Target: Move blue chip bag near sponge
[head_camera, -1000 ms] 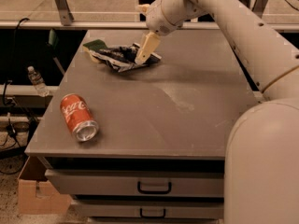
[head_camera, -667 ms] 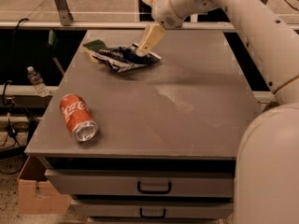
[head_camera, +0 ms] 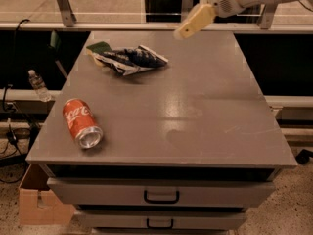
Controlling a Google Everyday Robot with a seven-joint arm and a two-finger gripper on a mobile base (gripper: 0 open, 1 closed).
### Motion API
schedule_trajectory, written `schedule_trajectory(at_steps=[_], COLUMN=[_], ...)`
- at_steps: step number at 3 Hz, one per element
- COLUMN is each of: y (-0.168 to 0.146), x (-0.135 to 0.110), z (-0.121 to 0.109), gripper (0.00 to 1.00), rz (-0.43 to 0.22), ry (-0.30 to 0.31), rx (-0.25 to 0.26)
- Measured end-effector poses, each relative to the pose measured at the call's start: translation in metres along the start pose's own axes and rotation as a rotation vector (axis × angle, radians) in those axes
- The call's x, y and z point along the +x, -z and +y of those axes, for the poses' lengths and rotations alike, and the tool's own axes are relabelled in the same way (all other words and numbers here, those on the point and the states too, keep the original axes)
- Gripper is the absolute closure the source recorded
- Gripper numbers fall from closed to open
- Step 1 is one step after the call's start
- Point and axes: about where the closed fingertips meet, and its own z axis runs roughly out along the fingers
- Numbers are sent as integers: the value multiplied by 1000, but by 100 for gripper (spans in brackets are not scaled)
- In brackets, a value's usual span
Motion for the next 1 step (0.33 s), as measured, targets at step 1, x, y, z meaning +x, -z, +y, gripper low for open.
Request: schedule_trajectory(at_steps=[1], y=[61], x=[15], z=[-18], gripper=[0], rz=[40], ry=[-101], rx=[117])
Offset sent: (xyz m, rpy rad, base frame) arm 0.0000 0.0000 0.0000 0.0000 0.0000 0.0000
